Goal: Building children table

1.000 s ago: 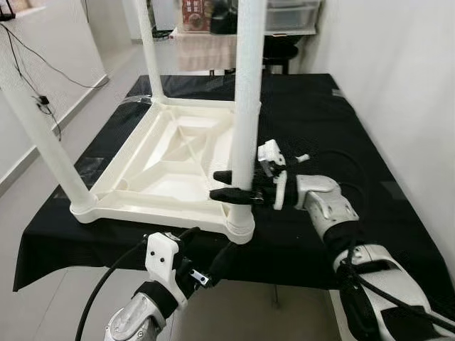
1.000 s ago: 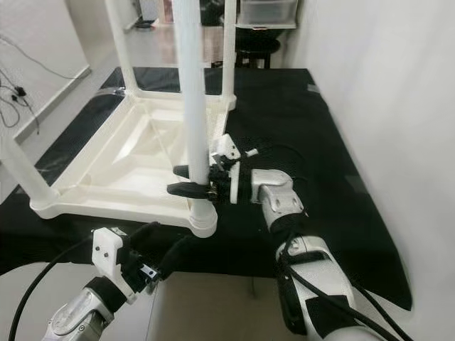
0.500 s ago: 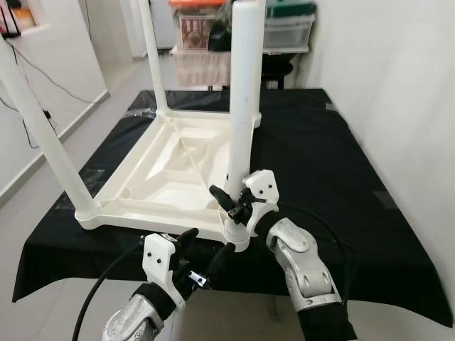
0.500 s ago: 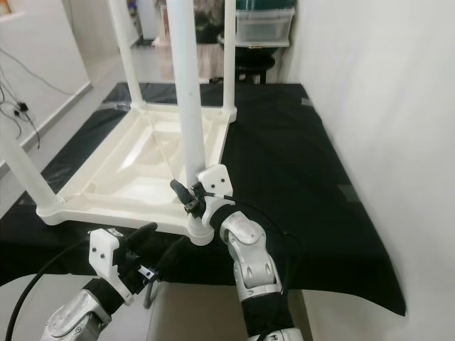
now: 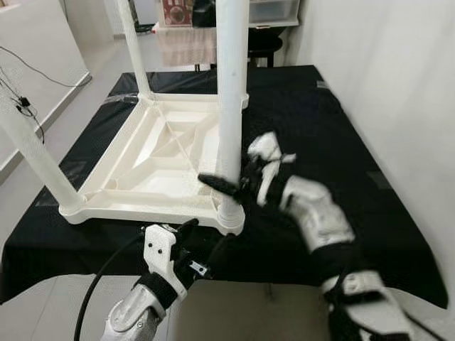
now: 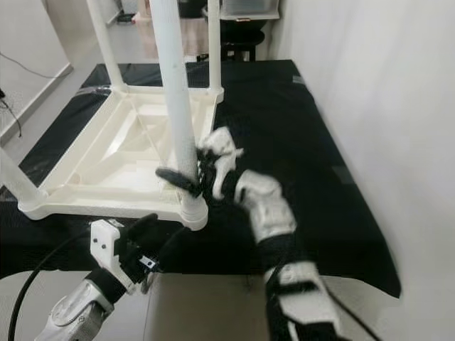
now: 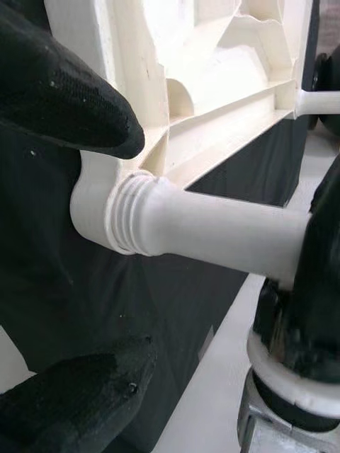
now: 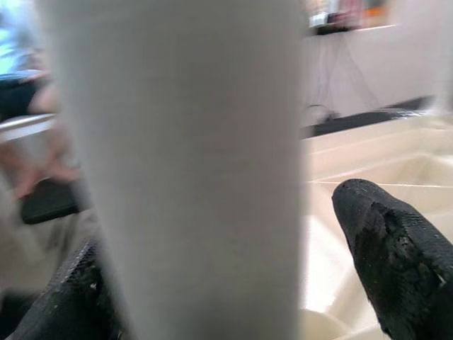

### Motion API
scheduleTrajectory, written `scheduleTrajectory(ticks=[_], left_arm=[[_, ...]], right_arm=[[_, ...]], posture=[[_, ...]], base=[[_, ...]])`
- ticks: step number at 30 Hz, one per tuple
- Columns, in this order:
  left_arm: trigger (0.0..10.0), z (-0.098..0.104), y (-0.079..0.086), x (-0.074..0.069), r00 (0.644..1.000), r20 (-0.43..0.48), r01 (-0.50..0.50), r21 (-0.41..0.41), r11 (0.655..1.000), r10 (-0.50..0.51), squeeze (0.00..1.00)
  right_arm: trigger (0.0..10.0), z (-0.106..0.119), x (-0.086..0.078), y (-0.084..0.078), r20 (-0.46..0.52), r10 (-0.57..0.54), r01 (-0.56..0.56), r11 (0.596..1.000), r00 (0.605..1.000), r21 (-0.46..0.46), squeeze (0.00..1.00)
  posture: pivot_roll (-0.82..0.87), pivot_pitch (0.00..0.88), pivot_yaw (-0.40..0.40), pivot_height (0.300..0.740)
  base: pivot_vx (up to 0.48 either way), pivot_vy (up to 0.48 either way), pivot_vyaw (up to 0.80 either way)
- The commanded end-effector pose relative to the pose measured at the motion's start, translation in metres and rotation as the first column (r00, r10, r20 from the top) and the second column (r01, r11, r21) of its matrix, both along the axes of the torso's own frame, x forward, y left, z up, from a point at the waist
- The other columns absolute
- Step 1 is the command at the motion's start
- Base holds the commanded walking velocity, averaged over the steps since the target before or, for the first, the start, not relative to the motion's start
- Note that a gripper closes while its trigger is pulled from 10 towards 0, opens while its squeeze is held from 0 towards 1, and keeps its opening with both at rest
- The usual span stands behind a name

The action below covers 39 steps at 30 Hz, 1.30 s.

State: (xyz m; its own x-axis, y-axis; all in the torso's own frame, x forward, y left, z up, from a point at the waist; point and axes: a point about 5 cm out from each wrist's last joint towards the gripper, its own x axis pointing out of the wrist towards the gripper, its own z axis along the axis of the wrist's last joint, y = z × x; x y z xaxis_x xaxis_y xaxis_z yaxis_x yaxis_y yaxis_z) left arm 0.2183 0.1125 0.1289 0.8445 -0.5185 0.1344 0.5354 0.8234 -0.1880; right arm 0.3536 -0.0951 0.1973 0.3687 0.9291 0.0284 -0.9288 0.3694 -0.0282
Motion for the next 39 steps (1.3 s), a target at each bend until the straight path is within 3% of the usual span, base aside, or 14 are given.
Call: scheduleTrajectory(ticks=[1, 7, 8, 20, 22, 23, 25, 26, 27, 28, 29, 30, 31, 39], left_arm=[[10.0, -0.005, 0.002, 0.0, 1.0, -0.018, -0.008, 0.009, 1.0, 0.008, 0.0], [10.0, -0.005, 0.003, 0.001, 1.0, -0.017, -0.014, 0.01, 1.0, 0.015, 0.0], [10.0, -0.005, 0.003, 0.001, 1.0, -0.018, -0.013, 0.01, 1.0, 0.013, 0.0], [10.0, -0.005, 0.002, 0.0, 1.0, -0.02, -0.011, 0.011, 1.0, 0.011, 0.0], [10.0, -0.004, 0.002, -0.002, 1.0, -0.018, -0.012, 0.009, 1.0, 0.012, 0.0], [10.0, -0.003, 0.003, -0.004, 1.0, -0.018, -0.012, 0.007, 1.0, 0.013, 0.0], [10.0, -0.003, 0.003, -0.004, 1.0, -0.018, -0.012, 0.007, 1.0, 0.013, 0.0], [10.0, -0.003, 0.003, -0.005, 1.0, -0.018, -0.012, 0.006, 1.0, 0.012, 0.0], [10.0, -0.003, 0.003, -0.005, 1.0, -0.018, -0.012, 0.006, 1.0, 0.012, 0.0], [10.0, -0.002, 0.005, -0.006, 1.0, -0.018, -0.012, 0.005, 1.0, 0.012, 0.0], [10.0, -0.002, 0.005, -0.006, 1.0, -0.018, -0.012, 0.005, 1.0, 0.012, 0.0], [10.0, -0.002, 0.006, -0.006, 1.0, -0.019, -0.012, 0.003, 1.0, 0.012, 0.0], [10.0, -0.002, 0.007, -0.005, 1.0, -0.021, -0.01, 0.004, 1.0, 0.01, 0.0], [10.0, -0.004, 0.006, -0.002, 1.0, -0.027, 0.011, 0.007, 1.0, -0.011, 0.0]], right_arm=[[10.0, -0.006, -0.003, 0.003, -0.019, 0.065, -0.066, 0.998, 0.998, -0.008, 0.0], [9.5, 0.004, 0.007, -0.006, -0.048, 0.184, -0.187, 0.981, 0.982, -0.054, 0.0], [0.4, 0.004, 0.008, -0.005, -0.057, 0.189, -0.192, 0.98, 0.98, -0.046, 0.0], [0.0, 0.001, 0.012, -0.007, -0.076, 0.178, -0.18, 0.984, 0.981, -0.011, 0.0], [0.0, -0.007, 0.012, -0.023, -0.038, 0.059, -0.061, 0.997, 0.998, -0.051, 0.0], [0.0, -0.019, 0.013, -0.028, -0.048, -0.117, 0.112, 0.989, 0.992, -0.092, 0.0], [0.0, -0.019, 0.013, -0.028, -0.048, -0.117, 0.112, 0.989, 0.992, -0.092, 0.0], [0.0, -0.027, 0.012, -0.032, -0.051, -0.24, 0.232, 0.965, 0.969, -0.124, 0.0], [0.0, -0.027, 0.012, -0.032, -0.051, -0.24, 0.232, 0.965, 0.969, -0.124, 0.0], [0.0, -0.047, 0.003, -0.03, -0.083, -0.513, 0.497, 0.854, 0.855, -0.157, 0.0], [0.0, -0.047, 0.003, -0.03, -0.083, -0.513, 0.497, 0.854, 0.855, -0.157, 0.0], [0.0, -0.056, -0.006, -0.033, -0.04, -0.68, 0.659, 0.723, 0.733, -0.205, 0.0], [0.0, -0.059, -0.011, -0.028, -0.03, -0.746, 0.723, 0.654, 0.666, -0.222, 0.0], [0.0, -0.05, -0.006, 0.005, 0.025, -0.721, 0.715, 0.68, 0.692, -0.165, 0.0]], posture=[[0.0, 0.052, -0.005, 0.74], [0.0, 0.049, 0.0, 0.74], [0.0, 0.05, 0.006, 0.74], [0.01, 0.059, 0.002, 0.74], [0.0, 0.073, 0.001, 0.74], [-0.01, 0.082, -0.006, 0.74], [-0.01, 0.082, -0.006, 0.74], [-0.01, 0.082, -0.006, 0.74], [-0.01, 0.082, -0.006, 0.74], [-0.02, 0.094, 0.001, 0.74], [-0.02, 0.094, 0.001, 0.74], [-0.03, 0.1, 0.024, 0.74], [-0.05, 0.082, 0.026, 0.74], [-0.02, 0.068, 0.014, 0.74]], base=[[0.0, 0.0, 0.0], [0.0, 0.0, 0.0], [0.0, 0.0, 0.0], [0.0, 0.0, 0.0], [0.0, 0.0, 0.0], [0.0, 0.0, 0.0], [0.0, 0.0, 0.0], [0.0, 0.0, 0.0], [0.0, 0.0, 0.0], [0.0, 0.0, 0.0], [0.0, 0.0, 0.0], [0.0, 0.0, 0.0], [0.0, 0.0, 0.0], [0.0, 0.0, 0.0]])
